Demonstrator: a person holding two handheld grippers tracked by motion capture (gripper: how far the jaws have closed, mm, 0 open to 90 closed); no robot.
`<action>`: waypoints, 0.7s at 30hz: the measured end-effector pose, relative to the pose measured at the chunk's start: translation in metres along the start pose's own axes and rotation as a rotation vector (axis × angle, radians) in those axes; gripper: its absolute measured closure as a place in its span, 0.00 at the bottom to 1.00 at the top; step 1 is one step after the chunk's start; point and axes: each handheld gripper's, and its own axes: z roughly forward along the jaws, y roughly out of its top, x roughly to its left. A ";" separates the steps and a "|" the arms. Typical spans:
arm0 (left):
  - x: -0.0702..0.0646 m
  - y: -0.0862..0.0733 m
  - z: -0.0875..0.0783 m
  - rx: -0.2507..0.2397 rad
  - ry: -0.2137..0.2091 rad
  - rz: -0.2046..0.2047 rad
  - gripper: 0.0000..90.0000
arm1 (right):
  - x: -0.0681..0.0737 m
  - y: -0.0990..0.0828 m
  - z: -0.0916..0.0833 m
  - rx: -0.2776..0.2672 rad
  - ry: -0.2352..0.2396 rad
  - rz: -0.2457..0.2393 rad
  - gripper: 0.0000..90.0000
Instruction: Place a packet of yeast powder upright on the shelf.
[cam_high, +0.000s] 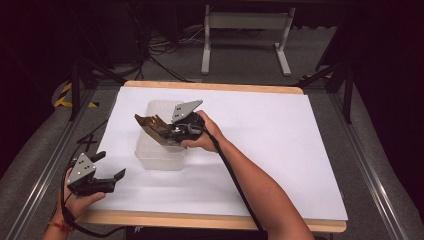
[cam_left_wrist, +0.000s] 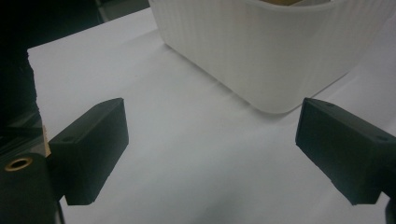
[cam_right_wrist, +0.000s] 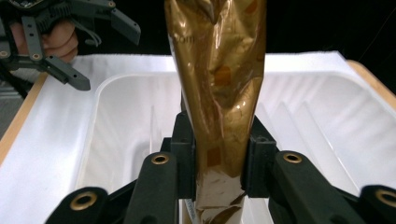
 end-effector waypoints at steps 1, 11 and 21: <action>0.000 0.000 0.000 0.003 0.002 0.002 0.12 | 0.000 0.002 -0.001 0.019 0.006 0.005 0.79; -0.001 0.001 0.003 0.010 0.002 0.002 0.12 | 0.001 0.009 -0.008 -0.087 -0.011 -0.017 0.81; 0.000 0.001 0.001 0.003 -0.003 0.002 0.12 | 0.005 -0.003 0.003 -0.222 -0.016 -0.009 0.81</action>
